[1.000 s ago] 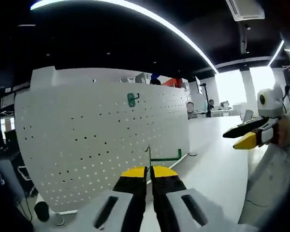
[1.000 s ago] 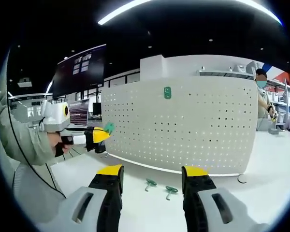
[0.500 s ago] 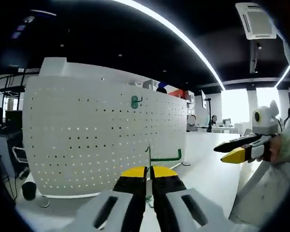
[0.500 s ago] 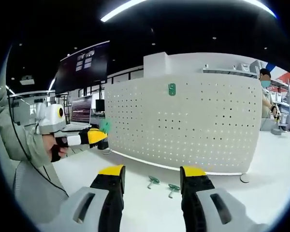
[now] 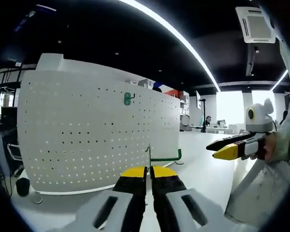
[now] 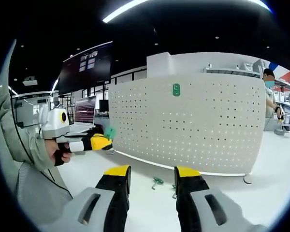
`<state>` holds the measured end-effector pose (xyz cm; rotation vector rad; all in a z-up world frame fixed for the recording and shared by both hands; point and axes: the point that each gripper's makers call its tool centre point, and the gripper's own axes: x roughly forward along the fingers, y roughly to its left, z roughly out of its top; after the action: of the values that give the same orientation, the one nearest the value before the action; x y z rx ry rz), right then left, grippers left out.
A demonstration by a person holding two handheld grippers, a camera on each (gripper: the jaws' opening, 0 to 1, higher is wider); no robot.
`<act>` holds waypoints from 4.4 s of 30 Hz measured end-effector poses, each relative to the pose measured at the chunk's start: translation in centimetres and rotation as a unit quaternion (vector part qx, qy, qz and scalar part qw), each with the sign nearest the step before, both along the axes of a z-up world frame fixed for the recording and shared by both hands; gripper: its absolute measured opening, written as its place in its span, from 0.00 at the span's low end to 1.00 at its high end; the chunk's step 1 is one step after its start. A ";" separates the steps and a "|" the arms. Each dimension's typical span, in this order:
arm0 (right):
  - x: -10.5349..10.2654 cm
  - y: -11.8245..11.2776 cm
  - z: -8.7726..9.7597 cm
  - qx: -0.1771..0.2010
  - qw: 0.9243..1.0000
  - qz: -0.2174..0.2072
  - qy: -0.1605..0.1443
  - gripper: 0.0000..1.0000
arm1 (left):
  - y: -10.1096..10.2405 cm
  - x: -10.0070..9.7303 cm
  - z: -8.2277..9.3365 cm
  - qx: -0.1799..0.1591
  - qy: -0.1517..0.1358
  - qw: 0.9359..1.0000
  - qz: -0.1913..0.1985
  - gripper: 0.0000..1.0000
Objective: Insert the hook assembly into the mounting plate slot until the hook locks in place.
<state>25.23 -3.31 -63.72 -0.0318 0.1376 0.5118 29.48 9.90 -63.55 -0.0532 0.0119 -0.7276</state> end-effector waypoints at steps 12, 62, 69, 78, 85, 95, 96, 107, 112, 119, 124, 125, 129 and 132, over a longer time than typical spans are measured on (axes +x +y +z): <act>0.0 2.0 1.1 0.014 0.999 0.031 0.001 0.30 | -0.2 -0.3 -0.1 0.001 0.000 1.000 -0.008 0.03; 0.9 9.6 3.5 0.040 0.993 0.111 -0.003 0.12 | -1.6 -1.7 1.5 -0.002 -0.049 0.998 -0.045 0.03; 1.0 9.9 3.6 0.041 0.993 0.113 -0.004 0.10 | -2.0 -2.0 1.9 -0.007 -0.057 0.997 -0.054 0.03; 1.1 10.1 3.3 0.038 0.993 0.115 -0.001 0.08 | -2.5 -2.4 1.9 -0.010 -0.057 0.996 -0.066 0.03; 1.2 10.0 3.4 0.065 0.992 0.109 0.011 0.05 | -2.7 -2.5 2.2 -0.019 -0.058 0.996 -0.071 0.03; 1.3 10.2 3.1 0.079 0.991 0.109 0.024 0.02 | -3.0 -2.6 1.9 -0.023 -0.049 0.996 -0.077 0.03; 1.3 10.3 3.1 0.080 0.991 0.109 0.024 0.02 | -3.0 -2.6 1.9 -0.024 -0.048 0.996 -0.077 0.03; 1.2 10.2 2.7 0.071 0.992 0.105 0.026 0.01 | -3.2 -2.5 1.4 -0.014 -0.041 0.996 -0.075 0.04; 1.2 10.1 2.6 0.072 0.992 0.103 0.026 0.01 | -3.3 -2.5 1.3 -0.006 -0.043 0.996 -0.073 0.05; 1.7 9.5 3.1 0.075 0.993 0.092 0.019 0.01 | -3.0 -2.3 0.9 0.014 -0.041 0.997 -0.060 0.11; 2.0 8.8 3.3 0.077 0.993 0.082 0.017 0.01 | -2.6 -1.9 0.8 0.019 -0.039 0.998 -0.046 0.19; 2.1 8.7 3.3 0.077 0.994 0.079 0.016 0.01 | -2.6 -1.9 0.8 0.019 -0.040 0.998 -0.045 0.20; 2.4 8.1 3.5 0.075 0.995 0.069 0.012 0.01 | -1.6 -1.2 0.8 0.027 -0.043 0.999 -0.014 0.34; 2.8 7.5 3.5 0.076 0.995 0.060 0.012 0.01 | -0.5 -0.5 0.8 0.026 -0.039 0.999 0.013 0.46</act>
<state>27.99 4.22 -60.24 0.1146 0.1203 0.6416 28.97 9.35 -62.75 0.0254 -0.0445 -0.7018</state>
